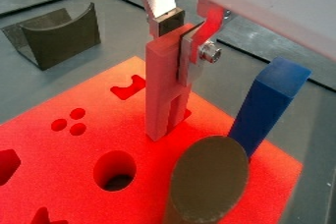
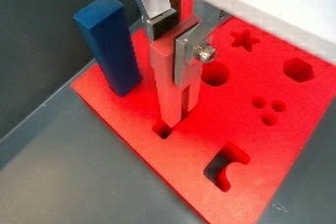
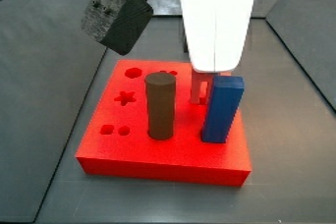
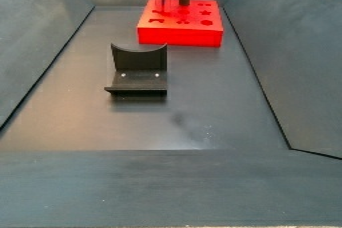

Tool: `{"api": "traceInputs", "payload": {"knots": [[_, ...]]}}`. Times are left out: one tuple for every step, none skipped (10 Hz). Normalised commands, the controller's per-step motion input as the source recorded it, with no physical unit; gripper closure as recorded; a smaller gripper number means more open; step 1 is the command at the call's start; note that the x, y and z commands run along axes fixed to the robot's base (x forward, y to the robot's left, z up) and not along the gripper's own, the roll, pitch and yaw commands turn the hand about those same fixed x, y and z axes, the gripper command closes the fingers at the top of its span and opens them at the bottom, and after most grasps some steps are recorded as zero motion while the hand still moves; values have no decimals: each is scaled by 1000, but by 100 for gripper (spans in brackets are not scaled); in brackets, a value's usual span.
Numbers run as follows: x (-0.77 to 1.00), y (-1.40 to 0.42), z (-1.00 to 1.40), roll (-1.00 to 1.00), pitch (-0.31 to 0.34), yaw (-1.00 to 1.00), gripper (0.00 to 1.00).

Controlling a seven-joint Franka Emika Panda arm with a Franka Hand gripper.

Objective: Pick up the double-square object. Move up. Move to above the board. Insert the double-square object.
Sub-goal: Insert the double-square object.

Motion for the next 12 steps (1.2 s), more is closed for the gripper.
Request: {"api": "traceInputs", "payload": {"knots": [[397, -183, -454, 0, -23, 171, 100], [526, -54, -297, 13, 0, 66, 100], [420, 0, -189, 94, 56, 0, 100], [203, 206, -143, 141, 113, 0, 100], [0, 306, -89, 103, 80, 0, 100], [-69, 343, -71, 69, 57, 0, 100], [14, -111, -57, -26, 0, 0, 100], [-17, -134, -211, 0, -23, 0, 100], [-57, -223, -260, -9, -44, 0, 100], [0, 0, -6, -23, -14, 0, 100], [26, -26, 0, -13, 0, 0, 100], [0, -69, -186, -11, -19, 0, 100]]}}
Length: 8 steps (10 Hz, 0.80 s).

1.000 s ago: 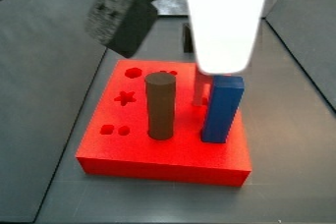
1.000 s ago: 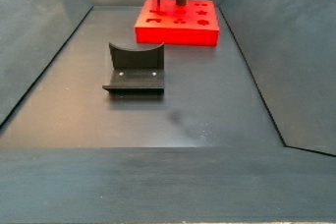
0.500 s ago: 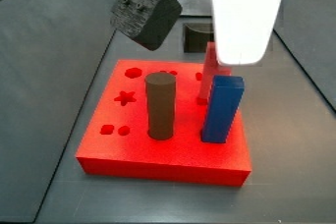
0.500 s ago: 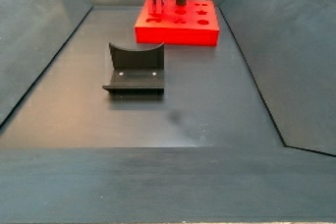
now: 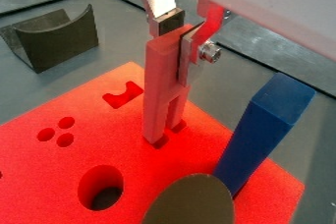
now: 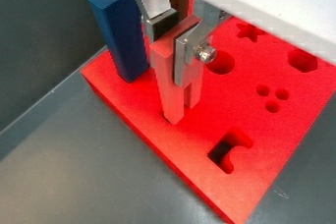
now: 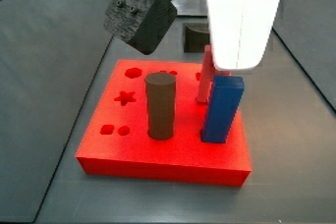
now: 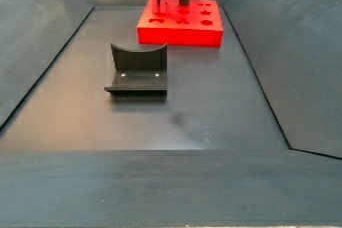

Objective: Pick up the double-square object. Move up. Move to above the board. Insert the double-square object.
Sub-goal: Insert the double-square object.

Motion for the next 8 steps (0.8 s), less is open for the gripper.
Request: {"api": "traceInputs", "payload": {"knots": [[63, -249, -280, -46, -50, 11, 100], [0, -69, -46, -1, -43, 0, 100], [0, 0, -40, 0, 0, 0, 100], [0, 0, -383, 10, -47, 0, 100], [0, 0, -631, 161, -44, 31, 100], [66, 0, -800, 261, 0, 40, 100], [74, 0, -771, 286, 0, 37, 100], [237, -60, -740, 267, 7, 49, 100]]}}
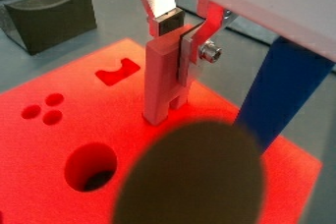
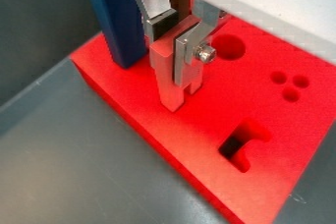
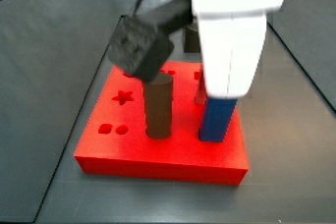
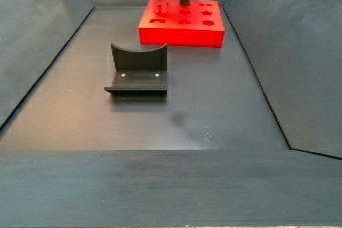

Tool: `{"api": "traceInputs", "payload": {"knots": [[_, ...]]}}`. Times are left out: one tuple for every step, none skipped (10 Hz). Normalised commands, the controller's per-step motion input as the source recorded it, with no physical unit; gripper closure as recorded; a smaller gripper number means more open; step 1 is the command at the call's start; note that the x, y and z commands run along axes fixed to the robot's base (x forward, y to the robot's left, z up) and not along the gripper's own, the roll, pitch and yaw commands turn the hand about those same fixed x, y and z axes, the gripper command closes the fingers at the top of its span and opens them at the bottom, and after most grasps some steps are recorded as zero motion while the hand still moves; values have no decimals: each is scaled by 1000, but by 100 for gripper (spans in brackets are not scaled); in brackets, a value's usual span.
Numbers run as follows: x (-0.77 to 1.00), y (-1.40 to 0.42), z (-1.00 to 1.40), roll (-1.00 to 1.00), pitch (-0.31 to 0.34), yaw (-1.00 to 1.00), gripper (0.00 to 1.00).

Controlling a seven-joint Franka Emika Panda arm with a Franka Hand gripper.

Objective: Pick up the double-square object. Move up. Move to above the board. Insert the double-square object.
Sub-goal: Insert the double-square object.

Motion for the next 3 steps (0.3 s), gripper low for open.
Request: {"api": "traceInputs", "payload": {"knots": [[0, -49, 0, 50, 0, 0, 100], [-29, 0, 0, 20, 0, -31, 100], [0, 0, 0, 0, 0, 0, 100]]}}
